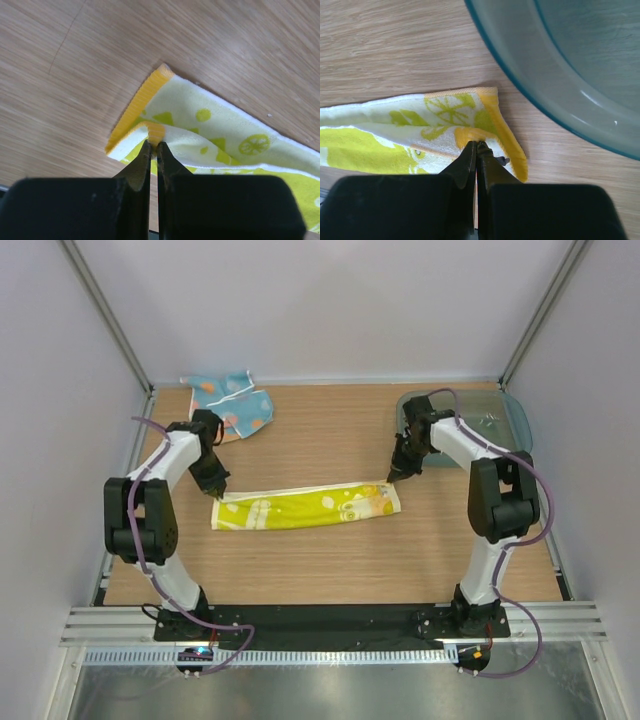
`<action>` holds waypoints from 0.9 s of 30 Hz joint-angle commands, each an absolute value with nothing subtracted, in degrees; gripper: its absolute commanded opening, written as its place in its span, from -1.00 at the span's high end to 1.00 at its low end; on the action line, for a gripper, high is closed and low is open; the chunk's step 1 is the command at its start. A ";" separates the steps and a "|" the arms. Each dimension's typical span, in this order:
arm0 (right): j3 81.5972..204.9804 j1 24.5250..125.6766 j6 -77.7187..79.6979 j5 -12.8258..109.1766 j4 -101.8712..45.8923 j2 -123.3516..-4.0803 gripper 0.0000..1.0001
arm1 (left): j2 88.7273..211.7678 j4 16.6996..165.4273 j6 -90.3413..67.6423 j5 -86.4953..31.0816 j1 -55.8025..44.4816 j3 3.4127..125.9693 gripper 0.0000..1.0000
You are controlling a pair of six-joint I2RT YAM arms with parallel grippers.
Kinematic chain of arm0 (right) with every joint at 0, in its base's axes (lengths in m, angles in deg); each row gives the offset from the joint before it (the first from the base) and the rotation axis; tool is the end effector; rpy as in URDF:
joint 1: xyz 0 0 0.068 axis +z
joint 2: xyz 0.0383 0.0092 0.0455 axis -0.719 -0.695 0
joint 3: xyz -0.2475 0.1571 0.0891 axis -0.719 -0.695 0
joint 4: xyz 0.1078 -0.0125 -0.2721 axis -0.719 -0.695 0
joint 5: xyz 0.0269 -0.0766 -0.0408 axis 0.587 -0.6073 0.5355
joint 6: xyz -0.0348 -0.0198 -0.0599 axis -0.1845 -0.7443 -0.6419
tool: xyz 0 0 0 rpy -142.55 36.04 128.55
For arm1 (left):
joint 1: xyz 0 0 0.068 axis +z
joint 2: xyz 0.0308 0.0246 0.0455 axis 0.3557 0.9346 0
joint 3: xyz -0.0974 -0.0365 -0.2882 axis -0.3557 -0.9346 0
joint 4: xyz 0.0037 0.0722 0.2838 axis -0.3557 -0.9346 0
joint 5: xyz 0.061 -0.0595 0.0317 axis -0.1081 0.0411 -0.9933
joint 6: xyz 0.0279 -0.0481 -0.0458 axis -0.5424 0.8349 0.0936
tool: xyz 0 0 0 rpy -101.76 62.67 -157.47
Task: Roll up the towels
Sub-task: Fold the towel
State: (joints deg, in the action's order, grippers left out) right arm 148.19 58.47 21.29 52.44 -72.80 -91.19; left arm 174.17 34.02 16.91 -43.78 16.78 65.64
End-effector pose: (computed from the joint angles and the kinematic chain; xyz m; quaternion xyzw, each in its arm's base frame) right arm 0.4139 0.1044 0.1919 0.1104 0.9781 0.1451 0.1001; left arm 0.3647 -0.0177 0.2076 -0.3106 0.9450 0.0342 0.0968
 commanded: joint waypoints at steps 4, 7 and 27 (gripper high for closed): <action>151.15 58.10 21.16 50.82 -72.13 -92.67 0.85 | 177.32 35.69 15.57 -47.31 17.24 69.25 0.90; 151.50 58.19 20.89 49.33 -72.48 -92.68 0.19 | 178.02 36.13 15.57 -48.36 17.67 69.25 0.46; 145.90 75.58 20.18 53.44 -66.03 -75.01 0.27 | 151.84 39.53 16.62 -39.43 17.07 51.96 -0.04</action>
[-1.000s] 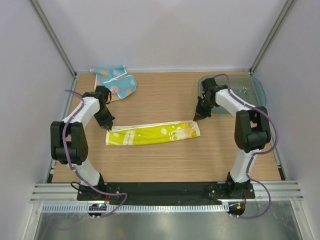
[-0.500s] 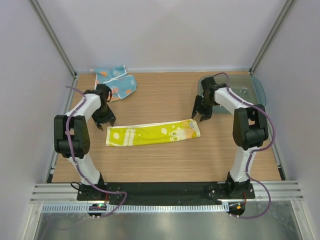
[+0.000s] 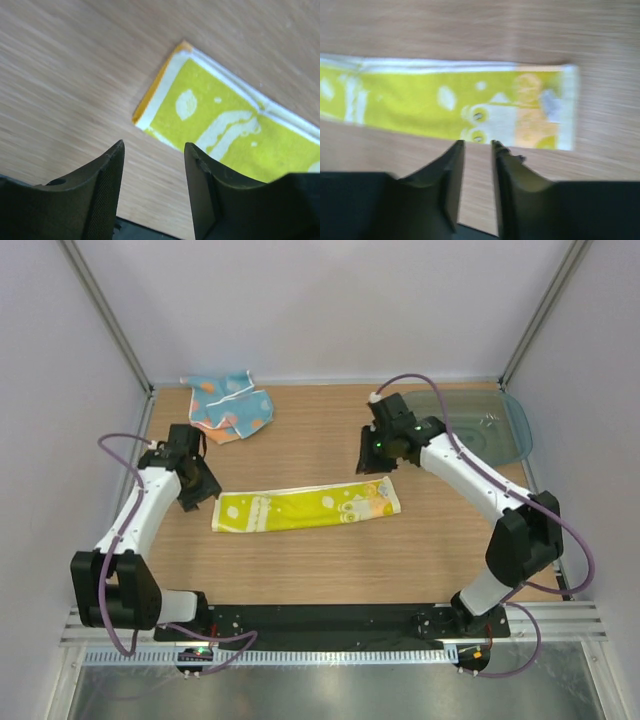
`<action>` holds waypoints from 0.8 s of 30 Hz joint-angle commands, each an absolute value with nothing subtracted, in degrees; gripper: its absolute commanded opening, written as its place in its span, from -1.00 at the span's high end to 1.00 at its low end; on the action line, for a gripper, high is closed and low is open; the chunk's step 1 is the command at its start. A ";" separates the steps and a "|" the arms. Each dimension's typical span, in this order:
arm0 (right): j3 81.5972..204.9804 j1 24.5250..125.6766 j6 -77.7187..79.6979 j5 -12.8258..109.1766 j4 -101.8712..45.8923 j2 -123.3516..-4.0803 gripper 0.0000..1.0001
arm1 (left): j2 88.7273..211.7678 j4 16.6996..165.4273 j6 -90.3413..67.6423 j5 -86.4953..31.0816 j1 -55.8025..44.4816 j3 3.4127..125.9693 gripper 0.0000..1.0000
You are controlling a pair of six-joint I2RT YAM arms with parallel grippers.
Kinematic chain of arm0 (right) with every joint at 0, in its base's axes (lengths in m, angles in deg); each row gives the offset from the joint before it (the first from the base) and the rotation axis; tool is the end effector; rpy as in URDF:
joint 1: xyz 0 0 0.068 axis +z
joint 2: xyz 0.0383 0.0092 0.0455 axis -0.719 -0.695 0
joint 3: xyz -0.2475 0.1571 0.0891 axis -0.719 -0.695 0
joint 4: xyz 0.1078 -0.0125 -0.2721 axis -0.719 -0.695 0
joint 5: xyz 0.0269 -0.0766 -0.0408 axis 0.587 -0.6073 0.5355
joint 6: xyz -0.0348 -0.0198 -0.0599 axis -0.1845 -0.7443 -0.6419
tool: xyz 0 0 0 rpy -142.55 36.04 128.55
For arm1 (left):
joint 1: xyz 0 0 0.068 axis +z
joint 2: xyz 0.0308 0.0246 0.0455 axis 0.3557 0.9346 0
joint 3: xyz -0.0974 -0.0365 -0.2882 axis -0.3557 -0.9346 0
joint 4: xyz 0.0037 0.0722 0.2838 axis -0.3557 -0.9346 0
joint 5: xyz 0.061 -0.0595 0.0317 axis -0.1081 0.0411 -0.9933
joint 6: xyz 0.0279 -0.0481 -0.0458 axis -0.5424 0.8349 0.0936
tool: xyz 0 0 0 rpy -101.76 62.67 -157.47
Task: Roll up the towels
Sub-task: Fold the towel
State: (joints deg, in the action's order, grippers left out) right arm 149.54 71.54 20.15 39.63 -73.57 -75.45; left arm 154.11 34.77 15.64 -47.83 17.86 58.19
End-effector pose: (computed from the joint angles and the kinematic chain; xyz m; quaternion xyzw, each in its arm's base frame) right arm 0.3539 0.1683 0.3057 0.0056 0.9590 0.1163 0.2582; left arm 0.2993 -0.0033 0.2772 -0.3172 0.9233 0.0268 0.2151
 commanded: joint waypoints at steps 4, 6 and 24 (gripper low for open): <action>146.92 81.91 23.35 69.69 -57.39 -80.62 0.88 | 149.64 46.84 18.90 -32.47 16.01 43.25 0.13; 149.12 85.86 23.27 74.87 -55.70 -85.63 0.98 | 150.60 48.78 19.69 -31.23 16.01 40.78 0.25; 168.11 94.23 19.93 88.96 -52.71 -111.21 0.98 | 162.47 54.68 20.93 -38.52 16.18 38.49 0.51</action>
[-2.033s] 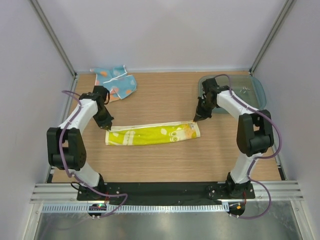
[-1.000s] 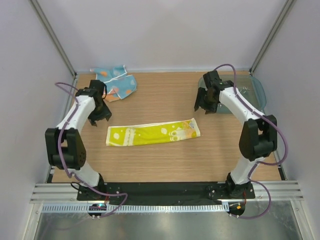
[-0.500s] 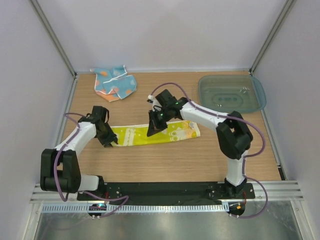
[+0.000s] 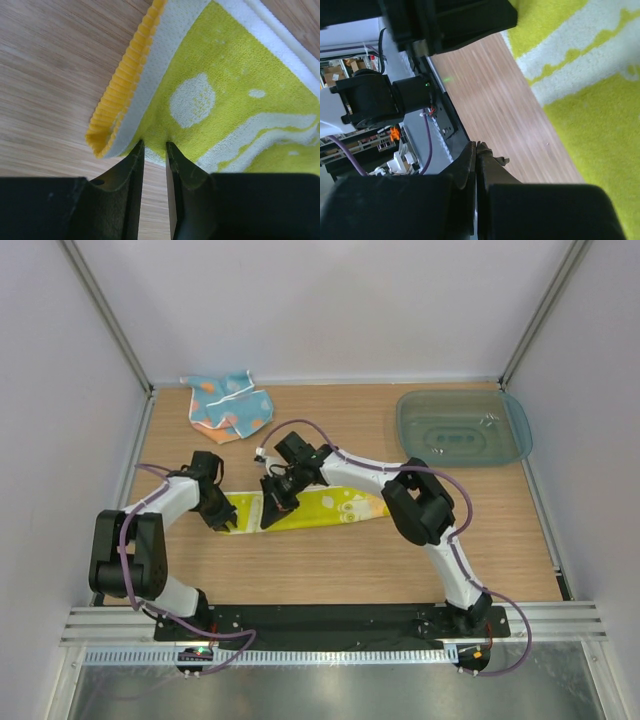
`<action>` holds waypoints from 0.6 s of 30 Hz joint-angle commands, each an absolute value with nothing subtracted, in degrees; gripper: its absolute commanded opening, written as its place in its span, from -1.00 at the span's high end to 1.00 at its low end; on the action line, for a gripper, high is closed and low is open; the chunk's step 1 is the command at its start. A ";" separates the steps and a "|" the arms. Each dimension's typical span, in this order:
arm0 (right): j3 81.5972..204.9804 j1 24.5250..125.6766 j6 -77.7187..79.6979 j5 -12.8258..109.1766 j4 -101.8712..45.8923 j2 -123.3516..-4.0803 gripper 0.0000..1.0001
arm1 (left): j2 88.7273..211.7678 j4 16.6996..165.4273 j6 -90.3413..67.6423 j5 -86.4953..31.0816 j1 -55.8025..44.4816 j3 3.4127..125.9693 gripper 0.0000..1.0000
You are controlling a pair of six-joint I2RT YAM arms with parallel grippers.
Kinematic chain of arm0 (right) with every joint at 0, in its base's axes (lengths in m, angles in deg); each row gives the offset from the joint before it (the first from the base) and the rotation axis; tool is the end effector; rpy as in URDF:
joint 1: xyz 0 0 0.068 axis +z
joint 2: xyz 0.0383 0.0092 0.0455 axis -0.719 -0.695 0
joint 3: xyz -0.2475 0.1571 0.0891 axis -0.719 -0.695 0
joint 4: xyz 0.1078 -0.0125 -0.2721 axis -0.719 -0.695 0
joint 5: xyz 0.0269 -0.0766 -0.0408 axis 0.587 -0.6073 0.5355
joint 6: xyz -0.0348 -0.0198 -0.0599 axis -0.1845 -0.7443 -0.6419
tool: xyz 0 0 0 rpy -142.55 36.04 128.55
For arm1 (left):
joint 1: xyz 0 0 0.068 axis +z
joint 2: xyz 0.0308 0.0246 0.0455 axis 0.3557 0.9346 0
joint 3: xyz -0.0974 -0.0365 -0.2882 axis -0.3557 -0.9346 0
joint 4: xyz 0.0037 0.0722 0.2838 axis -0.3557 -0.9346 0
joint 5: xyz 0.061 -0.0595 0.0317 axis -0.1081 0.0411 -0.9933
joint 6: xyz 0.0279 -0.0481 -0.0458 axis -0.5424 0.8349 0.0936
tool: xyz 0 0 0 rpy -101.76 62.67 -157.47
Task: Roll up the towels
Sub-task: Fold the towel
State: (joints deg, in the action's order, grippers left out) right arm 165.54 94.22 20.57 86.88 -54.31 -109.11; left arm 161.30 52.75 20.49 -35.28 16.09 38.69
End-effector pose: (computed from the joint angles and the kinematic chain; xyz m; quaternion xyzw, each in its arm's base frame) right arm 0.3246 0.4285 0.1781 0.2810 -0.8399 -0.4641 0.0111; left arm 0.2828 -0.0242 0.1474 -0.3281 0.9373 -0.0534 0.1049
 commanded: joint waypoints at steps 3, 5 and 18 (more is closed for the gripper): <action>168.81 94.31 19.06 88.70 -52.62 -113.76 0.98 | 163.08 54.95 20.75 -38.95 16.18 38.40 0.52; 169.60 94.31 18.17 86.86 -54.02 -115.78 0.98 | 163.17 54.86 20.67 -39.31 16.27 38.40 0.52; 164.53 90.28 11.67 79.12 -57.89 -117.99 0.98 | 163.17 54.07 20.05 -41.24 16.97 38.66 0.58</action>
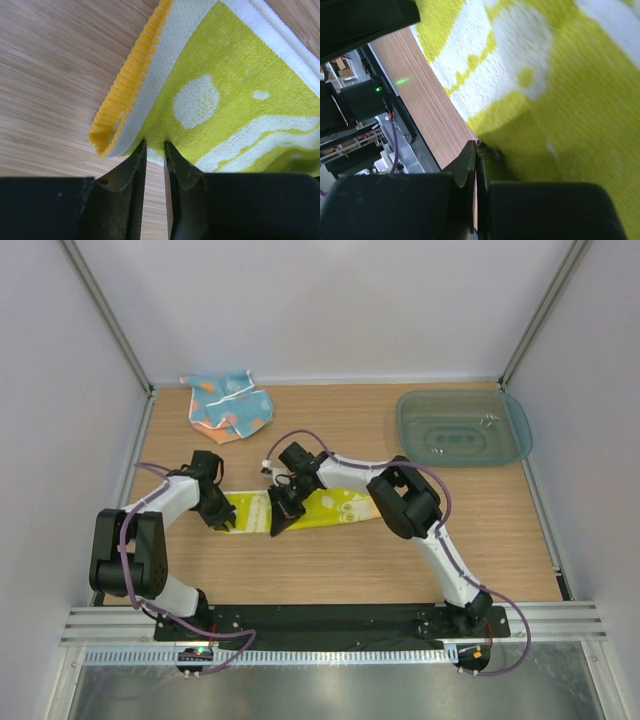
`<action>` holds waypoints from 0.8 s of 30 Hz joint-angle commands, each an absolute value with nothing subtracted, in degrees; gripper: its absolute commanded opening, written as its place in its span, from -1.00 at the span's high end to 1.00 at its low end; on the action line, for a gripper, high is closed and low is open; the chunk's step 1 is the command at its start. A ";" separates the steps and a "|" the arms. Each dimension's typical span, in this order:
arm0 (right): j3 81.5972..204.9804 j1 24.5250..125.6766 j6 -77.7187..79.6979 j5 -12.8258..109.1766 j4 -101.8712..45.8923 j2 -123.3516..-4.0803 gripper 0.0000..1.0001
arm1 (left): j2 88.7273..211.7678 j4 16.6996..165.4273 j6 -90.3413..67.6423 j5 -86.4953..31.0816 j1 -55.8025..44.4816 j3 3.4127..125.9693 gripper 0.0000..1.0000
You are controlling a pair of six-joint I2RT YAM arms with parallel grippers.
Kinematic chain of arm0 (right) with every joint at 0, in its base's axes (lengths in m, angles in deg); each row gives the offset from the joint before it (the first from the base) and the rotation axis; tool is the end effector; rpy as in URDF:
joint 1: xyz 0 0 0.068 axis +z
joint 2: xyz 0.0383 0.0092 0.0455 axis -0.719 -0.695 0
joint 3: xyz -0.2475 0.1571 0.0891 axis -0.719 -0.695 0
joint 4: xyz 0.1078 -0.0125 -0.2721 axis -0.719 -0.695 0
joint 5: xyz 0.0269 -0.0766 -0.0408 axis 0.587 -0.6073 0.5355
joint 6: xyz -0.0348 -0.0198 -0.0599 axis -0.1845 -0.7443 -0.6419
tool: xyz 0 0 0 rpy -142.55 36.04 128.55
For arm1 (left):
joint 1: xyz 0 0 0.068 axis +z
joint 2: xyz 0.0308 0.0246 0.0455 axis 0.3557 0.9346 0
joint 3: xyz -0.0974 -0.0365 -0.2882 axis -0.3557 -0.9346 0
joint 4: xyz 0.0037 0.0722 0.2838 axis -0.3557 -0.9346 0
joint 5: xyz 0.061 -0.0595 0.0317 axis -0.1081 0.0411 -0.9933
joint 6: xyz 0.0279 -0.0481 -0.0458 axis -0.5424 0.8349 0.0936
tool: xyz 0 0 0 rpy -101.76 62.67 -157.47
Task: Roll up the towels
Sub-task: Fold the towel
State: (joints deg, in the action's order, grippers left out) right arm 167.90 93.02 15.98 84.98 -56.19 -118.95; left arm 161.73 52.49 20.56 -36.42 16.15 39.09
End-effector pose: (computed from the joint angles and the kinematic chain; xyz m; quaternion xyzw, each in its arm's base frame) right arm 0.3413 0.4279 0.0988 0.2777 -0.8637 -0.4184 0.0426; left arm 0.2844 -0.0228 0.1473 -0.3304 0.9368 -0.0434 0.1066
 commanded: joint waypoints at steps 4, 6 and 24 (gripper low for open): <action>158.72 87.64 9.56 80.08 -56.84 -116.15 0.98 | 163.43 54.07 19.87 -41.85 17.24 38.84 0.59; 155.39 86.41 8.50 80.87 -56.23 -115.00 0.98 | 163.61 53.98 19.87 -42.03 17.50 38.93 0.59; 130.86 71.73 16.23 82.82 -43.48 -98.66 0.98 | 165.54 52.31 19.43 -42.82 18.29 41.39 0.69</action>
